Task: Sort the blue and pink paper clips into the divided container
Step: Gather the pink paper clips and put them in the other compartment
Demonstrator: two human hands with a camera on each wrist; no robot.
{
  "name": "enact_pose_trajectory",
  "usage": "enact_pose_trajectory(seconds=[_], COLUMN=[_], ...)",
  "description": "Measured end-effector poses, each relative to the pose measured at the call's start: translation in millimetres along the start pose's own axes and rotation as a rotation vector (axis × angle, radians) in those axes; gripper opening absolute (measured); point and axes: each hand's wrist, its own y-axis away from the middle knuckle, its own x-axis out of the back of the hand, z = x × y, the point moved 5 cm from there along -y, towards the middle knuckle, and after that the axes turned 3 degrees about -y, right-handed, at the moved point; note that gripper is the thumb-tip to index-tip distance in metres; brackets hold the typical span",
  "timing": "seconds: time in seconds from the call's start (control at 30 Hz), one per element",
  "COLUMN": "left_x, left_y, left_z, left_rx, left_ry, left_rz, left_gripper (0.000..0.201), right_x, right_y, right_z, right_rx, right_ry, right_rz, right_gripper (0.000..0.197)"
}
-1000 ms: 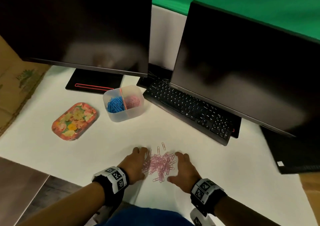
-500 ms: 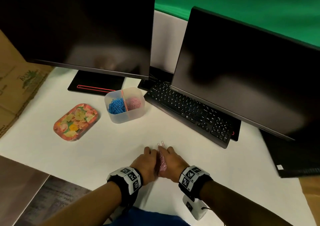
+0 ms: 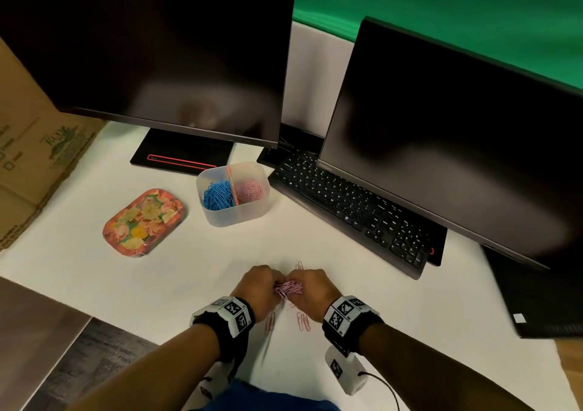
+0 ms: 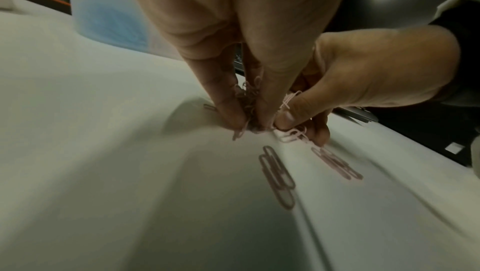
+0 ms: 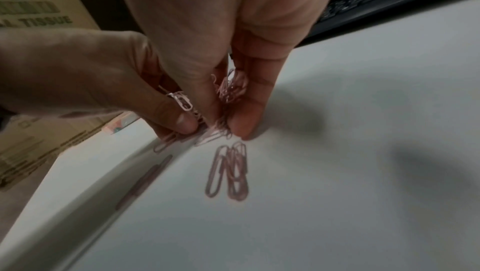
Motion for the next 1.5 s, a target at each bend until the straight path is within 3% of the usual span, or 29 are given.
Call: enact_pose_trajectory(seconds=[0.1, 0.37, 0.67, 0.83, 0.93, 1.1, 1.33, 1.5], left_x=[4.4, 31.9, 136.9, 196.2, 217.7, 222.0, 213.0, 201.8], left_y=[-1.1, -5.0, -23.9, -56.7, -75.0, -103.9, -128.1, -134.5], left_z=[-0.2, 8.5, 17.5, 0.6, -8.1, -20.1, -19.7, -27.2], left_rx=[0.033, 0.026, -0.044, 0.046, 0.121, 0.231, 0.252, 0.269], left_ry=[0.073, 0.124, 0.049, -0.055, -0.115, -0.244, -0.322, -0.305], left_rz=[0.003, 0.040, 0.162, 0.222, 0.202, 0.138, 0.087, 0.041], left_gripper=[0.011, 0.018, 0.015, 0.016, 0.017, 0.018, 0.013, 0.025], right_x=[3.3, 27.0, 83.8, 109.4, 112.5, 103.4, 99.0, 105.0], right_y=[-5.2, -9.7, -48.8, -89.1, -115.0, -147.8, -164.3, -163.0], right_z=[1.2, -12.1, -84.1, -129.1, -144.0, -146.1, -151.9, -148.4], right_rx=[-0.038, -0.115, -0.076, -0.023, -0.051, -0.127, -0.142, -0.104], right_ry=[-0.047, -0.061, -0.084, -0.140, -0.125, -0.016, 0.103, 0.054], right_rz=[0.004, 0.013, 0.106, 0.173, 0.172, 0.112, 0.047, 0.020], right_gripper=[0.022, 0.016, 0.016, 0.016, 0.006, 0.013, 0.015, 0.037])
